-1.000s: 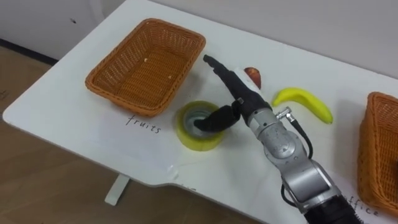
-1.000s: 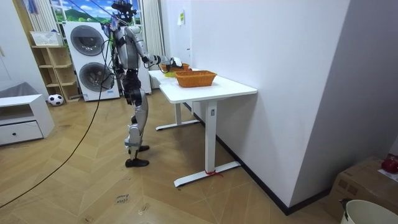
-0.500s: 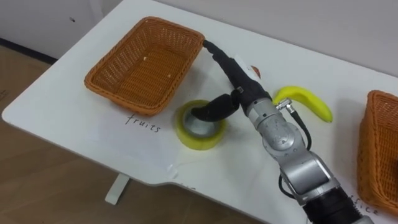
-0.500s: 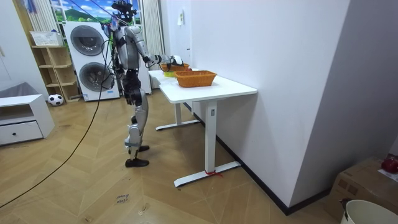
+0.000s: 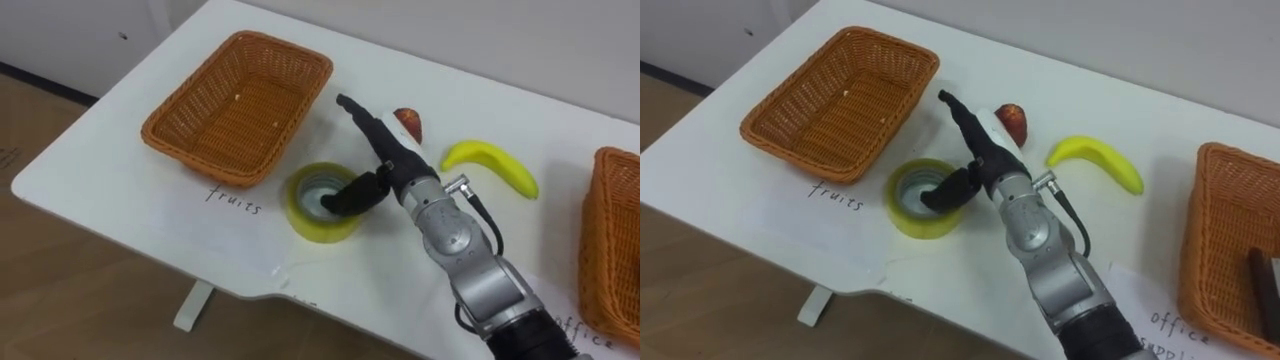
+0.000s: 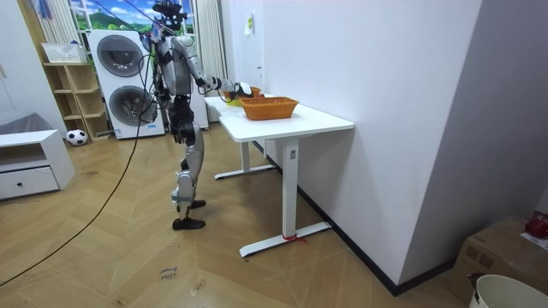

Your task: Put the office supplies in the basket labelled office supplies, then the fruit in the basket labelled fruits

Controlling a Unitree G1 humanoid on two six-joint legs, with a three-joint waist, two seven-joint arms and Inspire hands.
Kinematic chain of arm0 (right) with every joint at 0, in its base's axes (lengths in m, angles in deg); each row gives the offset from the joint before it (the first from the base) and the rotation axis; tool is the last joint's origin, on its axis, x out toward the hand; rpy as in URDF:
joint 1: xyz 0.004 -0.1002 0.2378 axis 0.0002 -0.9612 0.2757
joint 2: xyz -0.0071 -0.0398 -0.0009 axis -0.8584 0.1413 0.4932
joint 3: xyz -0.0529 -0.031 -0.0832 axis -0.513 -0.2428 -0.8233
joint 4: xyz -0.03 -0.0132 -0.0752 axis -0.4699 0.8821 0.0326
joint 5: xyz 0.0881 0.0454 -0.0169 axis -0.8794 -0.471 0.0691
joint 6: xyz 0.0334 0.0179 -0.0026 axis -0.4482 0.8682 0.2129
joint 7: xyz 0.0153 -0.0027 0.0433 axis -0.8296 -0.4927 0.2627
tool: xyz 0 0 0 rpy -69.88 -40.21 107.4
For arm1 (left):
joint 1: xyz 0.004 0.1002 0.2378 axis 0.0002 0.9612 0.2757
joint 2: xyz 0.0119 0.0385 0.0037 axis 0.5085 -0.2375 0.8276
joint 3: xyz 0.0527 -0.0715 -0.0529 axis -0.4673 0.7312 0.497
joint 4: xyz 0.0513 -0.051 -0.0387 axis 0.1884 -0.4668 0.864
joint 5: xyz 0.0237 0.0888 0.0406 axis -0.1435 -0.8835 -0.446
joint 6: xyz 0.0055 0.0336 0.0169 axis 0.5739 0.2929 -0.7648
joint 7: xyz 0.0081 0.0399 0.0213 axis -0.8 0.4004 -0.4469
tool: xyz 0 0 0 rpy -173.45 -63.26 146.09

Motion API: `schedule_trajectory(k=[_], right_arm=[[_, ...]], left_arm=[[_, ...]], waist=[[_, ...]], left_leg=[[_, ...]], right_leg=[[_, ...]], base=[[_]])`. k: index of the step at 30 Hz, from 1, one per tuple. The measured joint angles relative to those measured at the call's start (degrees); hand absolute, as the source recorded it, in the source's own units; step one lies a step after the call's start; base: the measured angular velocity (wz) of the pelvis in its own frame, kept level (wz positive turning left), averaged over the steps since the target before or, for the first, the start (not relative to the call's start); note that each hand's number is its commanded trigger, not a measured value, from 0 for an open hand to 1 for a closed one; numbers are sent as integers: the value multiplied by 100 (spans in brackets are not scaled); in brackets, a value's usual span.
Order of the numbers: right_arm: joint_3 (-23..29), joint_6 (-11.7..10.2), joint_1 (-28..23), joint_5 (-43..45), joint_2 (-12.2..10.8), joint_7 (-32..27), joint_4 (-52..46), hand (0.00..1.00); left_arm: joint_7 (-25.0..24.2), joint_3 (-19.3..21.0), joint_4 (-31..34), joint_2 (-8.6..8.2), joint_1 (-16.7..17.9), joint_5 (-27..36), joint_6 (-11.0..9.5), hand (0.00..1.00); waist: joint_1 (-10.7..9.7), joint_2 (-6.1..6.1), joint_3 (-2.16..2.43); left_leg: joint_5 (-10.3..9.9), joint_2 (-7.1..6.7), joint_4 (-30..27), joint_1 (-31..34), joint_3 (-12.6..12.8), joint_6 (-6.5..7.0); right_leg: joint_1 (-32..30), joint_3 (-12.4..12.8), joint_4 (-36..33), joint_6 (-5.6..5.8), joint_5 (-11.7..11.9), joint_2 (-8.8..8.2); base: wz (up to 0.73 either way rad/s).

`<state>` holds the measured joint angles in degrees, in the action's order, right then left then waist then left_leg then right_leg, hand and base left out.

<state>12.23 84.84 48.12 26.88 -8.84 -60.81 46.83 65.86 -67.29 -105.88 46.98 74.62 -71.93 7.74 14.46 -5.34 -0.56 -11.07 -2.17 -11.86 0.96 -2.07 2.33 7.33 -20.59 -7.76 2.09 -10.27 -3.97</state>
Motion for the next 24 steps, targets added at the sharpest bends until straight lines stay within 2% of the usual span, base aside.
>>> schedule_trajectory(k=[12,22,24], right_arm=[[5,-4,-31,7,-1,31,132,0],[18,-3,-32,7,6,195,132,0],[24,-2,-32,6,13,224,142,0]], left_arm=[[-32,1,-2,-3,-15,-2,-2,0],[-241,109,26,9,-34,-37,-3,0],[-244,108,25,7,-30,-38,-3,0]], waist=[[-14,5,0],[-18,-75,4],[-17,-72,-8]], left_leg=[[1,-4,2,-40,-25,1],[1,-13,3,-42,-49,1],[1,-18,-2,-47,-51,2]], right_leg=[[41,-6,2,0,0,-3],[55,-43,0,1,0,-7],[68,-66,1,1,-1,-12]], base=[[0],[0],[4]])
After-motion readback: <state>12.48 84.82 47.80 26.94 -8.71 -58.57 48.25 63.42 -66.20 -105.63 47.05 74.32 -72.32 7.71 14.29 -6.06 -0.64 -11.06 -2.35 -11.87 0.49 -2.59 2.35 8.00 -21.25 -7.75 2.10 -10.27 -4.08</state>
